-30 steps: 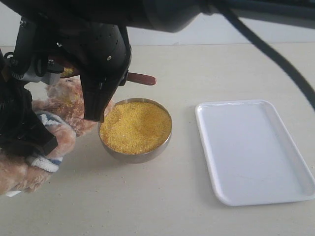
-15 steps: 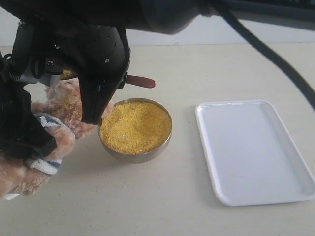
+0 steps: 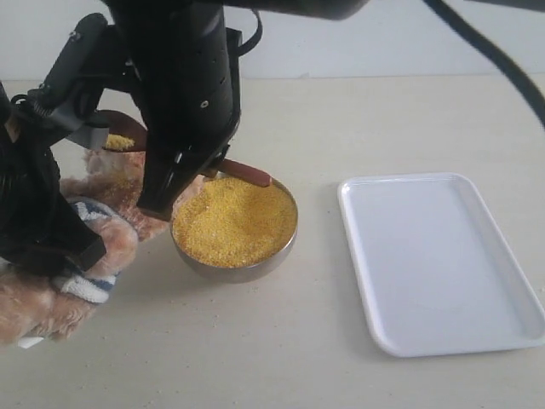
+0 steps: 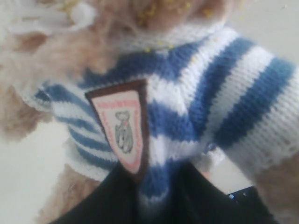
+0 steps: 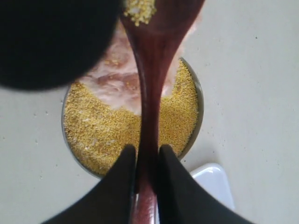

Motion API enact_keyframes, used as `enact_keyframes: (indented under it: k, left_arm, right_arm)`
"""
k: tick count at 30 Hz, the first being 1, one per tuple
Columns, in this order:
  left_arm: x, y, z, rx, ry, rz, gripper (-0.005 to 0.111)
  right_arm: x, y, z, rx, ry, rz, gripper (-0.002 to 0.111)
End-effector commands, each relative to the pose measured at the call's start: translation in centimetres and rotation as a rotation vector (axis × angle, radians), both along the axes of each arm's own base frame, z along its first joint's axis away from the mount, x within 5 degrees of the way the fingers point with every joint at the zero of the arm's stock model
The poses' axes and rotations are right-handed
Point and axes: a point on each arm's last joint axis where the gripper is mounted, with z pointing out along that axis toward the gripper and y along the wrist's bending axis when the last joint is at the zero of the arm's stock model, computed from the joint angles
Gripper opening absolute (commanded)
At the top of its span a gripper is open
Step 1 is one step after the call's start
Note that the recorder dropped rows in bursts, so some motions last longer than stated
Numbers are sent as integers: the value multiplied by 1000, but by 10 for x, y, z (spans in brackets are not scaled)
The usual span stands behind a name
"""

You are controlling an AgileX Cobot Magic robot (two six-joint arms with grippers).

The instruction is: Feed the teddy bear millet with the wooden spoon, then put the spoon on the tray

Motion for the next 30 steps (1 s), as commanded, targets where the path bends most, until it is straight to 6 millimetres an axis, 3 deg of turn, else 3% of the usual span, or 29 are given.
enact_keyframes:
  k: [1, 8, 17, 22, 30]
  left_arm:
    - [-1, -2, 5, -18, -19, -4, 4]
    - [-1, -2, 5, -16, -20, -5, 4]
    - [1, 2, 5, 0, -31, 18, 4]
    - [6, 14, 6, 14, -44, 68, 4]
    - [8, 24, 12, 17, -69, 93, 4]
  right_arm:
    - [6, -15, 21, 58, -13, -34, 0]
    - [12, -30, 36, 108, -5, -72, 0]
    - [19, -36, 28, 114, 45, -93, 0]
    - [23, -43, 17, 83, 69, -117, 0]
    - [38, -73, -17, 10, 165, -213, 0]
